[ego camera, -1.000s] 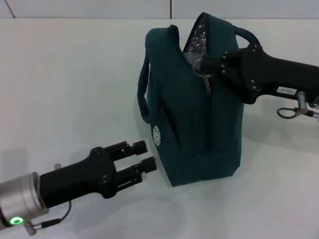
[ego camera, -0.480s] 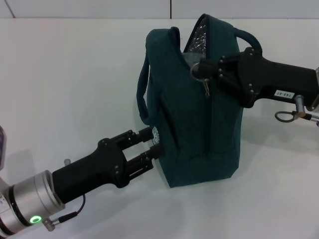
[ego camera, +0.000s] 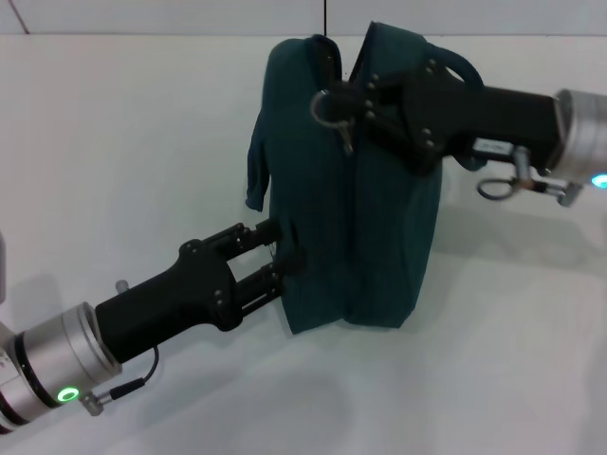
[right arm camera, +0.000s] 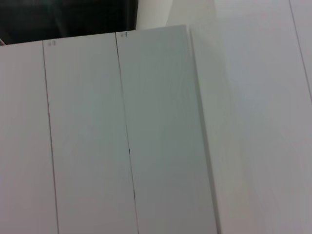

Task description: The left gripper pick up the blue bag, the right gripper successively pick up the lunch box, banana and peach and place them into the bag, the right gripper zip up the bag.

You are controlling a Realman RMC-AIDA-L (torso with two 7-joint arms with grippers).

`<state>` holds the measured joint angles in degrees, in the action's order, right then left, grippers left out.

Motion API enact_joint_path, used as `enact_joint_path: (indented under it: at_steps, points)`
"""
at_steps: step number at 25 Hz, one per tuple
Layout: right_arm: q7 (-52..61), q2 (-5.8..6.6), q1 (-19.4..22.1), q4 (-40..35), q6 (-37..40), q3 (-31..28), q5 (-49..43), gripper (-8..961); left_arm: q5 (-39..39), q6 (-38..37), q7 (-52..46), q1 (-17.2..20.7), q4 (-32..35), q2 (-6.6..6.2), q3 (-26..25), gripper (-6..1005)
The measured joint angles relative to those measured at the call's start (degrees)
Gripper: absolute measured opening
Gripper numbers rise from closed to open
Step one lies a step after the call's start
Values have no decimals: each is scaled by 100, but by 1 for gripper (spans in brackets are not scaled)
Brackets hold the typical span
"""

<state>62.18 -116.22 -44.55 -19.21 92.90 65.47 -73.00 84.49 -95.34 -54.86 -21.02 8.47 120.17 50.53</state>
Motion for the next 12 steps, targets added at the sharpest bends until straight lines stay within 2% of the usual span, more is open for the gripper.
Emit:
enact_joint_path:
  at_steps: [4, 12]
  points:
    - [-79, 1, -173, 102, -236, 247, 172, 14, -110, 1, 32, 1, 12, -11, -5, 561]
    - [-120, 3, -135, 101, -357, 414, 275, 14, -137, 77, -172, 2, 106, -40, 20, 560]
